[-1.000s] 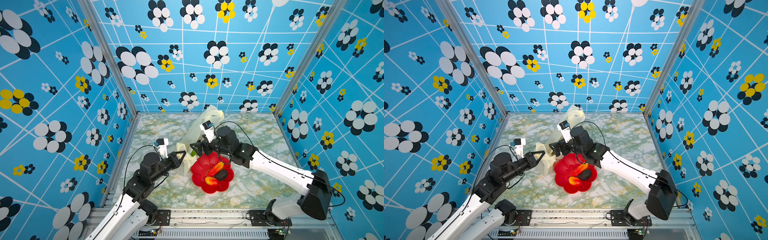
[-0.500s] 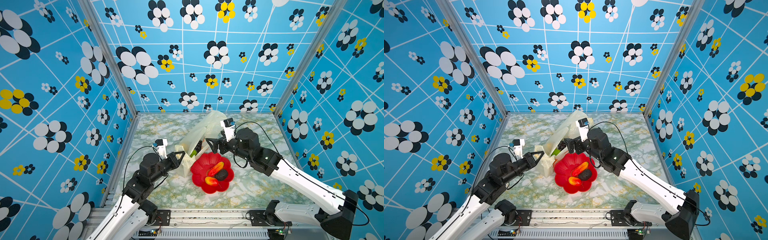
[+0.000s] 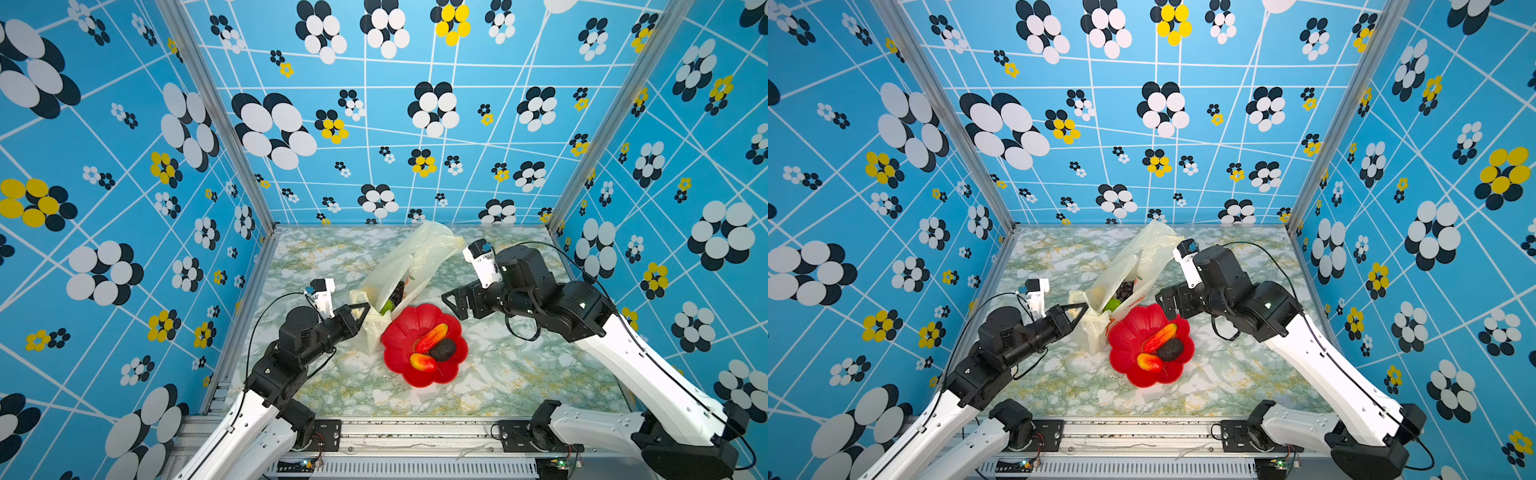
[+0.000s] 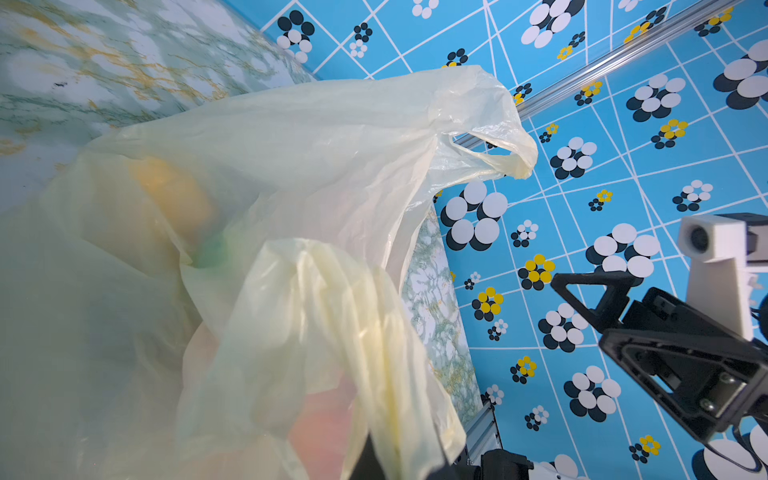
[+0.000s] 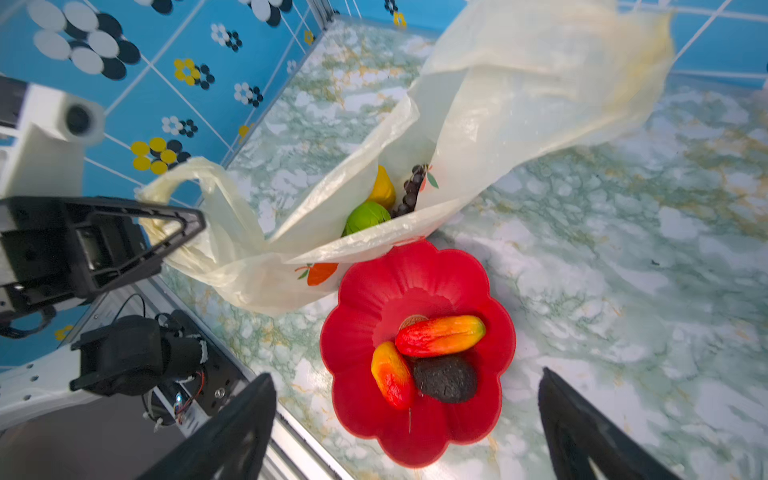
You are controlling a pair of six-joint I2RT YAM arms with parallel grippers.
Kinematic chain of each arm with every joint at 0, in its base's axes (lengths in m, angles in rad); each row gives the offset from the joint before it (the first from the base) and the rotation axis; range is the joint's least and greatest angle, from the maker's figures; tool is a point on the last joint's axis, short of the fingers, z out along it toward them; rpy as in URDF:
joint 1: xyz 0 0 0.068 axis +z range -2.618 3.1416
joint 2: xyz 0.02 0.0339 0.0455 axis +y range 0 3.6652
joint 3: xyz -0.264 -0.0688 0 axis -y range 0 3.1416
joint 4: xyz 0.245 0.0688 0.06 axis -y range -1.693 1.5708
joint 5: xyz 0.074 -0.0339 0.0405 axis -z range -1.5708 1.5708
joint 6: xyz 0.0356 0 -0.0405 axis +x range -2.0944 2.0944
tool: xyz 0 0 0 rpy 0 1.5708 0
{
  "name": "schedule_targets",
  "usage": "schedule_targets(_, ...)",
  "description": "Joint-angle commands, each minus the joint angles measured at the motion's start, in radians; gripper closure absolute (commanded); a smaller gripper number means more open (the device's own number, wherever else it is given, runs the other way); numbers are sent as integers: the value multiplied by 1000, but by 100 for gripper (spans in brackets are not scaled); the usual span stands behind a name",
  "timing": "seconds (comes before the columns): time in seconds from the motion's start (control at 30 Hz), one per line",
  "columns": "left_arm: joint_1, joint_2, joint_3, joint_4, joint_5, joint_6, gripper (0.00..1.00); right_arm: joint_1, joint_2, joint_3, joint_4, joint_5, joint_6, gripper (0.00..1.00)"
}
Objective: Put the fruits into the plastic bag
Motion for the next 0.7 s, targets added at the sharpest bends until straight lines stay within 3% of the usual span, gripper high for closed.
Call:
schedule_targets(0.0, 10, -3, 17, -9, 4, 21, 100, -5, 42, 4, -191, -88, 25, 1)
schedule_targets(0.23, 10, 11, 34, -12, 11, 27, 100, -1, 91, -137, -136, -244, 115, 6)
schedule_targets(0.47, 10, 33, 45, -7, 29, 31, 100, 21, 163, -200, -109, -250, 153, 12)
schedule_targets(0.67, 10, 46, 44, -6, 42, 41, 100, 66, 212, -308, 21, -262, 242, 14)
